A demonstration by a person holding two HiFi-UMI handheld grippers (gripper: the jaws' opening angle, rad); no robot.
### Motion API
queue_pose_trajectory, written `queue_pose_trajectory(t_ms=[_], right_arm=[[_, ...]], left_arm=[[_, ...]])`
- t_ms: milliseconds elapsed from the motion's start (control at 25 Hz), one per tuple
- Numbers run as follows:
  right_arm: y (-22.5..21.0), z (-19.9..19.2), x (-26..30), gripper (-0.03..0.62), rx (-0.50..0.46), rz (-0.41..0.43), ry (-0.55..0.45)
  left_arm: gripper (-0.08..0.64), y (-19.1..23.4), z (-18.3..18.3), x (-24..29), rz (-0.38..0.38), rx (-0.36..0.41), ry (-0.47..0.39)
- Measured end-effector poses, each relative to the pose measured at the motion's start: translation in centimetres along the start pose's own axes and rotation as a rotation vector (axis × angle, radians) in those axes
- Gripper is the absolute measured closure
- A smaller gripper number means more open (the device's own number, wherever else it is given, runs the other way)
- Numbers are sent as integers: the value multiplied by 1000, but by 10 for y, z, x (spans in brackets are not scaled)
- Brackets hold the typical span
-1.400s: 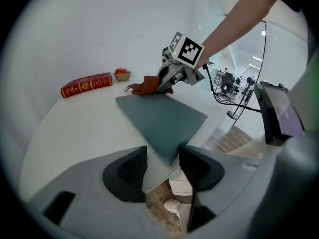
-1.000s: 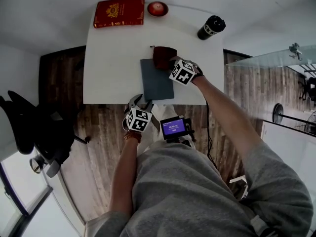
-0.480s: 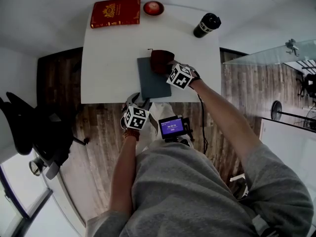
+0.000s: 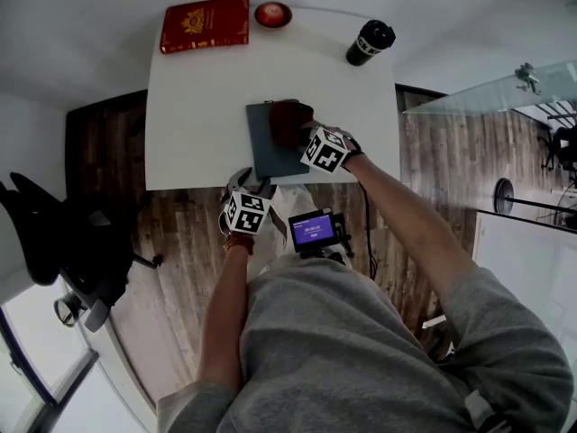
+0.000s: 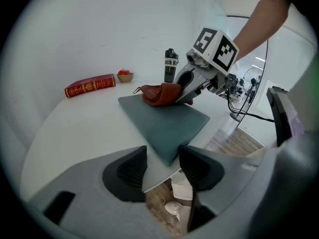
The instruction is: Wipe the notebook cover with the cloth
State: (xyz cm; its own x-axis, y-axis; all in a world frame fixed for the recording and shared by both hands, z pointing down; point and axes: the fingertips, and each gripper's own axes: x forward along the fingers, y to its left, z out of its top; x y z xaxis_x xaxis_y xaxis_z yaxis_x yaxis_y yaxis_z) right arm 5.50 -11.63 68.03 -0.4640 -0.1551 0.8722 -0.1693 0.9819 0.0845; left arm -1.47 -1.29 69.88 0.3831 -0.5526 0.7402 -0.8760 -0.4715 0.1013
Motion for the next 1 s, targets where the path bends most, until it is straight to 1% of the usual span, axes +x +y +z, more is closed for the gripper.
queue_pose_trajectory(t_ms=[640,880,1000], right_arm=[[41,-9,-8,540,6,35,-9],[55,-11,-11,540,17,45,-12],[62,-13,-13,540,-1,55,-12]], left_arm=[[364,1,-1,1,5,-14,-3],[407,10,1,-1,41,-72,-18],[428,11,2,0,45,-76,-10]])
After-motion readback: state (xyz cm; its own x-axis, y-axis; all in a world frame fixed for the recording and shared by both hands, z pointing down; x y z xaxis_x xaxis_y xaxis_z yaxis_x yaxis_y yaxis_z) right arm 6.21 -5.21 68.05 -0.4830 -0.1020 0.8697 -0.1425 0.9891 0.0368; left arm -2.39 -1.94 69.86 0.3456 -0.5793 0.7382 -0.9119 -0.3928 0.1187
